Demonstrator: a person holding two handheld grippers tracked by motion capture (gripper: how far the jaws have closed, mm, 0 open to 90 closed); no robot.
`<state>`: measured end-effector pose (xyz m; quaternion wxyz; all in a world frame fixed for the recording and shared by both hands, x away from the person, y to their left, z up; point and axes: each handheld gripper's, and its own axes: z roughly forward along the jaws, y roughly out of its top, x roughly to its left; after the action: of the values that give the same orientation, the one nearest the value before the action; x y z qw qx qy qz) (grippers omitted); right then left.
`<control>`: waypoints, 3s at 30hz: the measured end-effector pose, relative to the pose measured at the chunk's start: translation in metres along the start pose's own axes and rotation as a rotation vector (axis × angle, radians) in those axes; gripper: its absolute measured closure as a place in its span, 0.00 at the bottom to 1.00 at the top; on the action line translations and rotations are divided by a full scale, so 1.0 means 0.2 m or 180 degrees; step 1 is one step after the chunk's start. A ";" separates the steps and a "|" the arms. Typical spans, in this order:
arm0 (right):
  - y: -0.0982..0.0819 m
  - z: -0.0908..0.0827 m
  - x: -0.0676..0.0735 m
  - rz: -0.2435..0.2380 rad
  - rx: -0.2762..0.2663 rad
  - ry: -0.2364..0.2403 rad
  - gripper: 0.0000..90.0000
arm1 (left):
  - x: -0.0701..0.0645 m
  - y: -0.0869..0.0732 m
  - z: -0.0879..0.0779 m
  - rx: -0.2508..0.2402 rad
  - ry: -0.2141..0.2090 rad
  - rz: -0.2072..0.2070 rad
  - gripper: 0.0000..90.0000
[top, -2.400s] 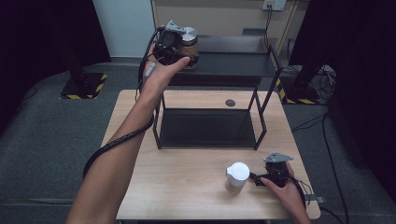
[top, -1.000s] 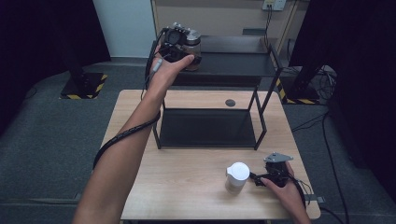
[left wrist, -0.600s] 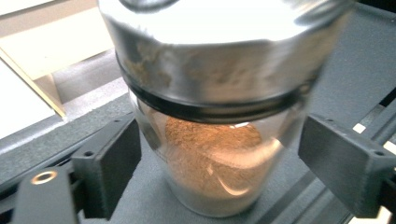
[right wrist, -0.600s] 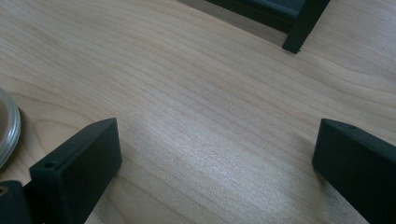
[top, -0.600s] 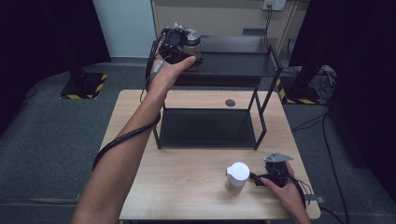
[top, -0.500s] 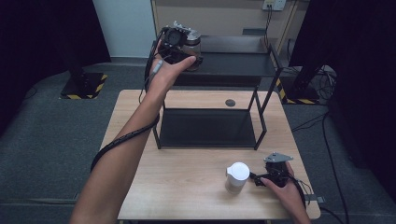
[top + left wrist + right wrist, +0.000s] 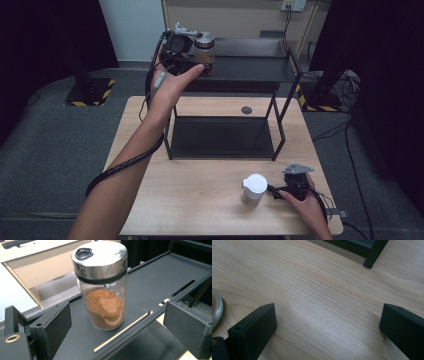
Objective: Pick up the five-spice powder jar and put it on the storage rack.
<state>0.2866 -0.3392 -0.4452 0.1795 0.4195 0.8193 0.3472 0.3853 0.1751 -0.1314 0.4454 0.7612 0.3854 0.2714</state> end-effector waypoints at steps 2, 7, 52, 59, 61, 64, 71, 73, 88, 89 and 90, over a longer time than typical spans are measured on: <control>0.00 0.00 0.00 -0.0004 0.0000 -0.0001 0.02 | -0.01 -0.02 -0.02 -0.0009 -0.0020 -0.0019 0.08; 0.00 0.00 0.00 -0.0003 0.0000 0.0000 0.02 | -0.04 -0.06 -0.04 -0.0043 -0.0023 0.0072 0.08; 0.00 0.00 0.00 0.0000 0.0004 0.0003 0.02 | -0.03 -0.50 0.16 0.0042 -0.0835 0.0787 0.07; 0.00 0.00 0.00 -0.0002 0.0004 0.0003 0.02 | -0.04 -0.65 0.23 0.0187 -0.0812 0.0793 0.07; 0.00 0.00 0.00 -0.0002 0.0004 0.0003 0.02 | -0.04 -0.70 0.24 0.0213 -0.0844 0.0773 0.07; 0.00 0.00 0.00 -0.0001 0.0004 0.0003 0.02 | -0.04 -0.76 0.27 0.0265 -0.0876 0.0740 0.06; 0.00 0.00 0.00 0.0001 0.0004 0.0003 0.02 | -0.05 -0.89 0.31 0.0329 -0.0975 0.0646 0.06; 0.00 0.00 0.00 0.0000 0.0003 0.0003 0.02 | -0.05 -0.92 0.31 0.0344 -0.1003 0.0637 0.05; 0.00 0.00 0.00 0.0001 0.0003 0.0003 0.02 | -0.14 -1.18 0.34 0.0608 -0.1159 0.0660 0.06; 0.00 0.00 0.00 0.0001 0.0003 0.0003 0.02 | -0.15 -1.20 0.34 0.0633 -0.1173 0.0665 0.06; 0.00 0.00 0.00 0.0002 0.0003 0.0003 0.02 | -0.16 -1.22 0.34 0.0653 -0.1180 0.0661 0.06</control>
<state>0.2867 -0.3393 -0.4450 0.1788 0.4196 0.8195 0.3470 0.3345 0.1921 -0.3810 0.3986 0.8748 0.2423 0.1308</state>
